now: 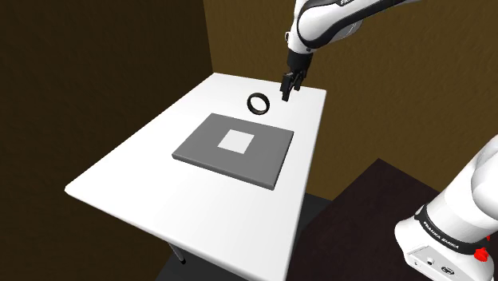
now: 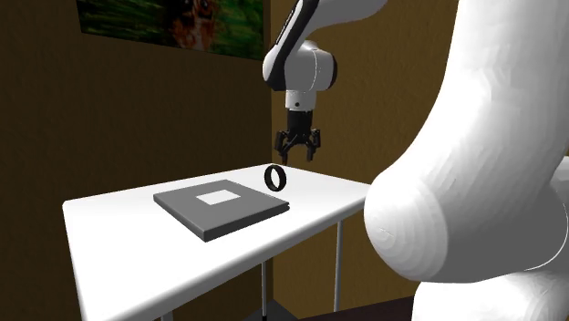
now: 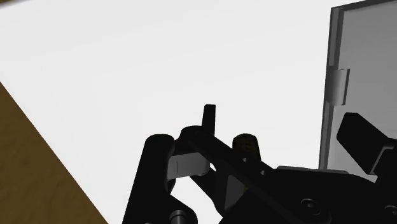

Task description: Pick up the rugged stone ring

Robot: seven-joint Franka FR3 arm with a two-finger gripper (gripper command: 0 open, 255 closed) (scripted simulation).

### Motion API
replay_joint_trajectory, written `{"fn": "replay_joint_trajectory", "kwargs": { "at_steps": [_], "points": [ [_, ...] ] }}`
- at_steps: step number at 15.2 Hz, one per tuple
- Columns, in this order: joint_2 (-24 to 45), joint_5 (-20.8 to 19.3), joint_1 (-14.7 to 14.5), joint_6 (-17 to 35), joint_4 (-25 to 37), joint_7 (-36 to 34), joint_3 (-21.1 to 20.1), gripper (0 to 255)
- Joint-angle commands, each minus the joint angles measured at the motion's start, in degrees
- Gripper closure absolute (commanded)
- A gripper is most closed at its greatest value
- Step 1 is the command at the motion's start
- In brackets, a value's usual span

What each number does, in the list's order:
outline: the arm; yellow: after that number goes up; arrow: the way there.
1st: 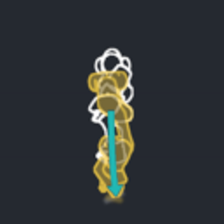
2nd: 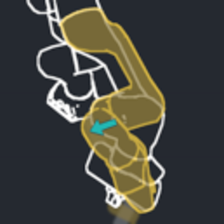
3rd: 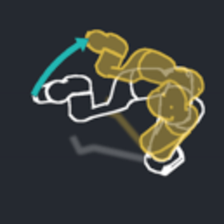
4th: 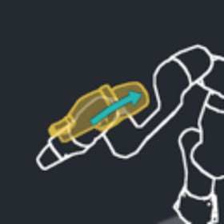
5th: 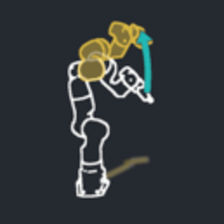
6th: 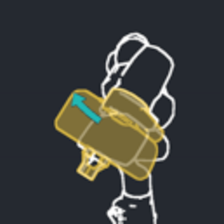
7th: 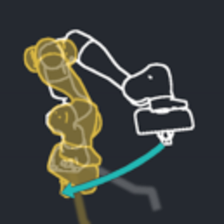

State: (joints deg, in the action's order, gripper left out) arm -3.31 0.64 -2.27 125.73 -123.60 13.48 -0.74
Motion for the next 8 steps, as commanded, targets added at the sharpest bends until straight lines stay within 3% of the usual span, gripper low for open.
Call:
{"fn": "replay_joint_trajectory", "kwargs": {
  "at_steps": [1,8],
  "points": [
    [3.9,-0.2,-0.2,1.5,3.3,1.4,-0.2,0],
    [17.1,-1.0,-1.0,5.2,15.3,5.1,-1.1,0]
  ]
}}
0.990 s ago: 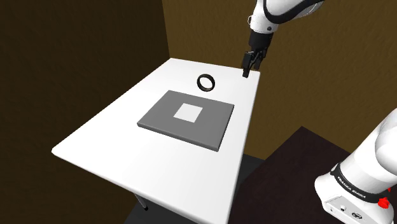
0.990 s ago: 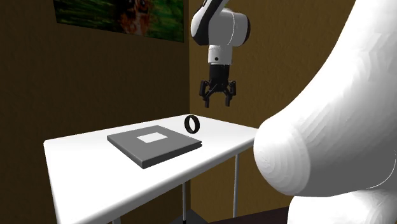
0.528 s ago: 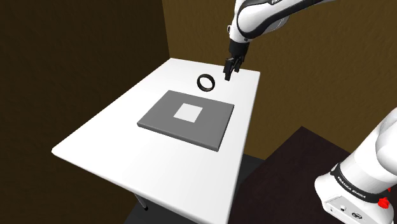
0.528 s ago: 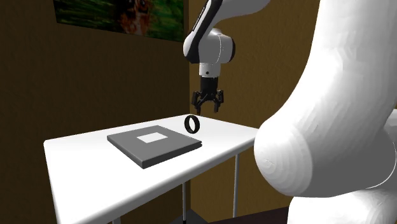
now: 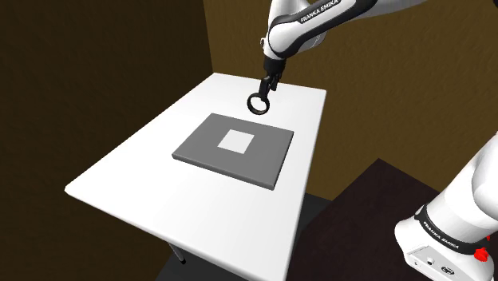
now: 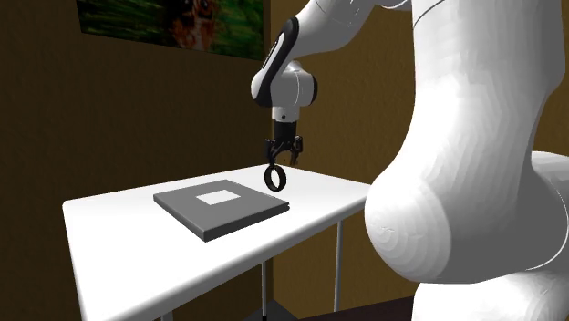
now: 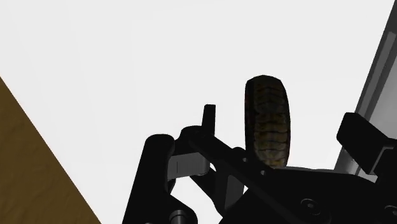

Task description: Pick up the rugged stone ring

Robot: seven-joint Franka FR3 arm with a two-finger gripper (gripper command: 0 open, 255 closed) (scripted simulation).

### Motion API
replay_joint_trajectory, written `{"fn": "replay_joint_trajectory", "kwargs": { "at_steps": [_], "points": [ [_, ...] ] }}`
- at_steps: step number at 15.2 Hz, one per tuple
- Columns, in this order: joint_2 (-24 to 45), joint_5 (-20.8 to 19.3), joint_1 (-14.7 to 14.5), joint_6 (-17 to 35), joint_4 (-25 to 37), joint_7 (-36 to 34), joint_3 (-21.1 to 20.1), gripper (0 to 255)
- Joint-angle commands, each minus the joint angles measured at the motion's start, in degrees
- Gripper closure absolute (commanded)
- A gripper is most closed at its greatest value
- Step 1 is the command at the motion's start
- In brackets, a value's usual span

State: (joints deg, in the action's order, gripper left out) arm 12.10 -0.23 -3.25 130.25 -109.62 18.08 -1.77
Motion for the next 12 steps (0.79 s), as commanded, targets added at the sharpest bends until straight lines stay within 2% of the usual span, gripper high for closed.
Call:
{"fn": "replay_joint_trajectory", "kwargs": {
  "at_steps": [1,9,10,12],
  "points": [
    [2.0,-0.1,-0.1,1.3,1.0,0.5,-0.1,0],
    [4.4,-0.2,-0.1,5.8,-1.1,0.4,-0.1,0],
    [4.3,-0.2,-0.1,5.8,-1.1,0.4,-0.1,255],
    [4.4,-0.2,-0.1,5.8,-1.0,0.4,-0.1,255]
  ]
}}
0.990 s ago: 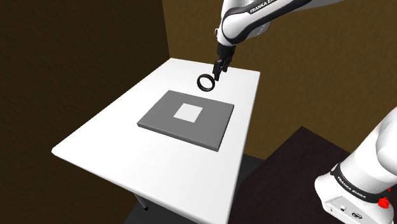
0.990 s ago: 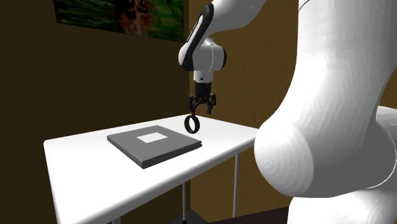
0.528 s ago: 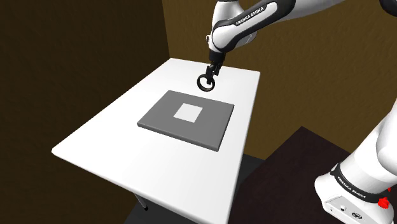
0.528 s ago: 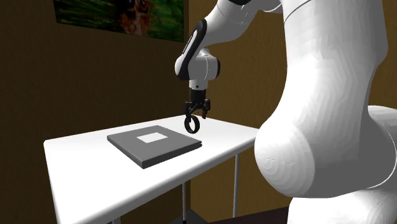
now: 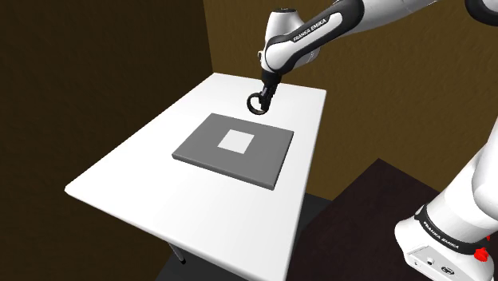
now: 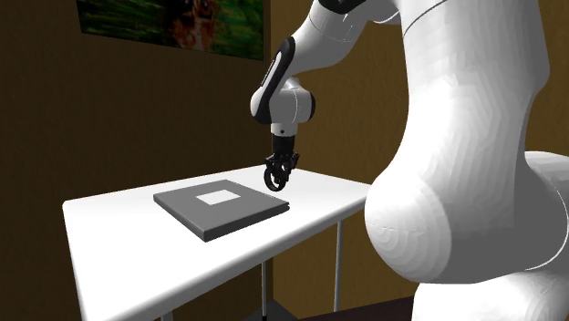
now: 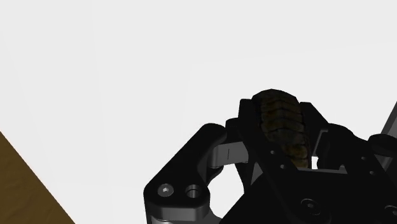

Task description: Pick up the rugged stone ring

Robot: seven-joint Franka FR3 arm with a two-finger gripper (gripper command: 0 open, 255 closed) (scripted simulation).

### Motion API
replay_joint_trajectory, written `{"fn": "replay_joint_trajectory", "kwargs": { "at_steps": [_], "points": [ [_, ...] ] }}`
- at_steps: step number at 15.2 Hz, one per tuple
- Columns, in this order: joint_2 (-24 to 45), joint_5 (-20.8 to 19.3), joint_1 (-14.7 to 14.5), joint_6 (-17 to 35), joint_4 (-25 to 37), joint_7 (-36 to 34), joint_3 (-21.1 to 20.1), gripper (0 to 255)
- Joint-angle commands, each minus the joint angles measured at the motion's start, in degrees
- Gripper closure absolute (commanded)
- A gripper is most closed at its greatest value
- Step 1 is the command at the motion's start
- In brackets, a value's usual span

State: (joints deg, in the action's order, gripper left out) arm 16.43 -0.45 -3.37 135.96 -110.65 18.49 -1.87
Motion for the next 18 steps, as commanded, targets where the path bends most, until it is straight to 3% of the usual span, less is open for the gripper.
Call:
{"fn": "replay_joint_trajectory", "kwargs": {
  "at_steps": [1,7,18],
  "points": [
    [0.1,0.0,0.0,0.0,0.0,0.0,0.0,255],
    [0.0,0.0,0.0,0.0,0.0,0.0,0.0,255],
    [-3.7,0.2,0.1,-7.4,3.7,0.1,0.0,255]
  ]
}}
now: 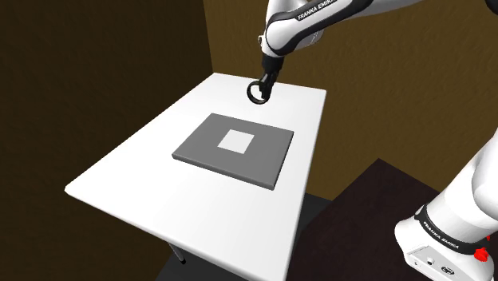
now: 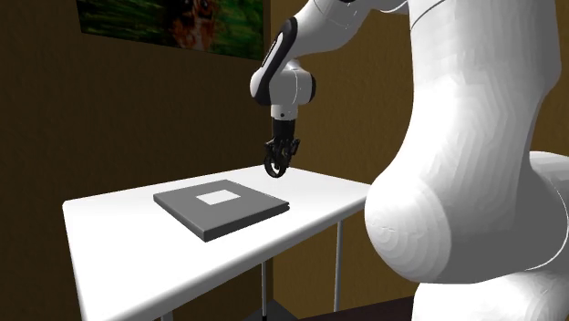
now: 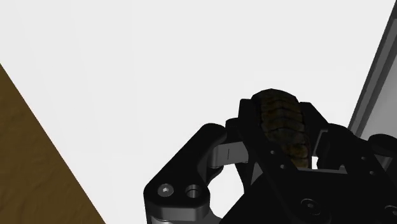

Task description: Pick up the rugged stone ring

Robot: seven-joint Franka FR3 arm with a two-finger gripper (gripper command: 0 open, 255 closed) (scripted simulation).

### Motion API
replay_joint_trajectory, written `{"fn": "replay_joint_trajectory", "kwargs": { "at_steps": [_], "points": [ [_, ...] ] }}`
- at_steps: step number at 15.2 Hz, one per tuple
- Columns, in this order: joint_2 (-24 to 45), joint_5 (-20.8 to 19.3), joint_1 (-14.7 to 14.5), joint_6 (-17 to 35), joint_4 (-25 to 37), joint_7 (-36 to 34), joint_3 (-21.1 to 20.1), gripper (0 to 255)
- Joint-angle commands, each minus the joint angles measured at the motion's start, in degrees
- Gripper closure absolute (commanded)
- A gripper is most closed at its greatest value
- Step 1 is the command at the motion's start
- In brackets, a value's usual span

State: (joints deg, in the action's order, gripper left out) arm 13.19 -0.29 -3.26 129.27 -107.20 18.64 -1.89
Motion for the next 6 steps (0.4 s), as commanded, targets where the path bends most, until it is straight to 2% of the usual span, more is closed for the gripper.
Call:
{"fn": "replay_joint_trajectory", "kwargs": {
  "at_steps": [1,6],
  "points": [
    [-0.7,0.0,0.0,-1.4,0.7,-0.1,0.0,255],
    [-1.6,0.1,0.0,-3.6,2.1,0.0,0.0,255]
  ]
}}
